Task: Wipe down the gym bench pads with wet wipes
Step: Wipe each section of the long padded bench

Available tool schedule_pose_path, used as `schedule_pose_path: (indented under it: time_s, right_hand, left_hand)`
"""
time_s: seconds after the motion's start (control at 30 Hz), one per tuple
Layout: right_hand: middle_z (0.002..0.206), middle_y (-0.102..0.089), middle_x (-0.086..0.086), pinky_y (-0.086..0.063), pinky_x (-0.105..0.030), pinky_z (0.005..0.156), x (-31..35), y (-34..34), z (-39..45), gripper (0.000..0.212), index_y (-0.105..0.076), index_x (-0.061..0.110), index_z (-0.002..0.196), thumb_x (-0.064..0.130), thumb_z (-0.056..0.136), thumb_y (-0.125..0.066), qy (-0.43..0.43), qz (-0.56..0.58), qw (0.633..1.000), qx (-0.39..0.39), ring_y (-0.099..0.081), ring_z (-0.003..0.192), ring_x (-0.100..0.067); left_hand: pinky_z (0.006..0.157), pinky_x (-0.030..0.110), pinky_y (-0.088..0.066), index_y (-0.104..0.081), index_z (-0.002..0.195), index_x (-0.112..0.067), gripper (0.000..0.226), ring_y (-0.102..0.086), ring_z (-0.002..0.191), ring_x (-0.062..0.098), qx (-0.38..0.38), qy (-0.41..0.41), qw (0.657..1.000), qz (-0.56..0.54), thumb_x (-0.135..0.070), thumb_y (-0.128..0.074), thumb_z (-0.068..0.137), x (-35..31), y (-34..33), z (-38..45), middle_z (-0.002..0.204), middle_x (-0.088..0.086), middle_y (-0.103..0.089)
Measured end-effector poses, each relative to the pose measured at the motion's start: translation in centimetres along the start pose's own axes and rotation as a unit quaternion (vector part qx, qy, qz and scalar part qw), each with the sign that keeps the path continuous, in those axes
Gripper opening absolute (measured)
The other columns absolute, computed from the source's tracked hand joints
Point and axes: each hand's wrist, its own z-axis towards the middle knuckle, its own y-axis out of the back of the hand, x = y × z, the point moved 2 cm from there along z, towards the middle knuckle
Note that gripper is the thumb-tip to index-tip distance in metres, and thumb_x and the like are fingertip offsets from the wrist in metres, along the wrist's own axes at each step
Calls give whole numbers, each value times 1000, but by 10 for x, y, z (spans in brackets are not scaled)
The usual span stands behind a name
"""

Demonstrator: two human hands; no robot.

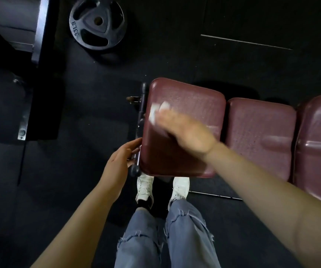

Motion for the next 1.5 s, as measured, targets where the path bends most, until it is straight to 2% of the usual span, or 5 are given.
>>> schedule_pose_path:
  time_s: [0.17, 0.4, 0.73, 1.1, 1.5]
  right_hand:
    - [137, -58, -11, -45, -42, 105, -23, 8, 37, 52, -64, 9, 127, -17, 83, -52, -228, 23, 964, -135, -52, 129, -29]
    - [137, -57, -3, -43, -36, 107, 91, -34, -96, 47, -65, 10, 124, -8, 86, -44, -170, 107, 978, -64, -48, 132, -19]
    - [110, -56, -7, -41, -10, 73, -24, 21, 39, 18, -64, 9, 110, 10, 94, -56, -366, 69, 897, -239, -58, 89, -14]
    - [93, -58, -2, -53, -36, 70, 88, -38, -94, 13, -61, 8, 95, 14, 94, -49, -397, 110, 895, -171, -56, 82, -17]
    - [86, -60, -11, -43, -32, 60, 25, -16, -44, 3, -58, 4, 94, 6, 92, -57, -429, -14, 872, -236, -54, 74, -25]
  left_hand:
    - [102, 35, -46, -64, 126, -31, 43, -63, 118, 8, -1, 2, 1000, -1, -17, -31, 102, 1, -3, -2, 123, -8, -69]
    - [102, 36, -47, -66, 124, -28, 40, -62, 118, 9, -11, -15, 1000, 14, -18, -33, 103, -7, -6, -7, 122, -9, -69]
    - [109, 39, -44, -63, 123, -32, 43, -60, 119, 6, 5, -16, 998, 61, -17, -27, 104, -12, -1, -9, 124, -11, -68]
    - [71, 13, -53, -64, 123, -31, 37, -66, 96, 1, -9, -30, 996, 88, -15, -36, 104, -24, -13, -15, 108, -11, -71]
    - [121, 38, -15, -25, 155, -23, 67, -4, 149, 10, -4, -207, 874, 440, -14, -52, 95, -45, -39, -15, 164, -10, -14]
